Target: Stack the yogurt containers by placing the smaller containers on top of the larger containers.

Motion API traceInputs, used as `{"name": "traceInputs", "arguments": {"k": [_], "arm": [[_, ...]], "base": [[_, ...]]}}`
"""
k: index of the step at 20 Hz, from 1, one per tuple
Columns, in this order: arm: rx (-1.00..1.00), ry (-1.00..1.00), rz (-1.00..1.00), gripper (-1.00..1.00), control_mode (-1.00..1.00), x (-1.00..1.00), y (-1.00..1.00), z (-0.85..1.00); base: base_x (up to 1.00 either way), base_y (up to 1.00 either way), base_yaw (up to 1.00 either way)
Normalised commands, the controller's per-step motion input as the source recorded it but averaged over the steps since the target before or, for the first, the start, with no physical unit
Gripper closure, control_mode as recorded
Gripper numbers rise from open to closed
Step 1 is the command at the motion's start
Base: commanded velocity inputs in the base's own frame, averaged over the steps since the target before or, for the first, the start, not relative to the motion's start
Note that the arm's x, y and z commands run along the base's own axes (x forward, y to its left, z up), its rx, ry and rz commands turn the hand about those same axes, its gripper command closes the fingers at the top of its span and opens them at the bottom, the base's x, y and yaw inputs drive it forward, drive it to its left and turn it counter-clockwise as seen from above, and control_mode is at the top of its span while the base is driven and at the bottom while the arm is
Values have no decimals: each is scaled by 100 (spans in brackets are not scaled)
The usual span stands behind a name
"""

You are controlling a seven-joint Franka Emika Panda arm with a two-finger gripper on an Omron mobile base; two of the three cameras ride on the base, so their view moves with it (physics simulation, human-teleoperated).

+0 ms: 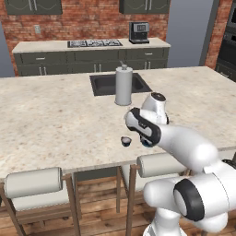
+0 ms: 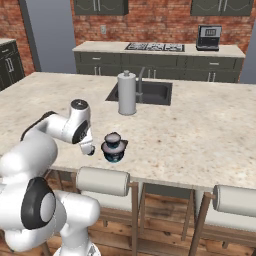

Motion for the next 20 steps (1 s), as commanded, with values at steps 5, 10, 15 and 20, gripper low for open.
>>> {"name": "traceInputs", "arguments": {"k": [5, 10, 15, 20], "arm": [[-10, 2, 0, -100, -100, 20, 17, -6], [-4, 7, 0, -100, -100, 16, 2, -23], [0, 0, 3, -100, -100, 1, -4, -35], [0, 0, 10, -100, -100, 7, 0, -28]], "base": [[0, 0, 0], [0, 0, 0], [0, 0, 0], [0, 0, 0]]}}
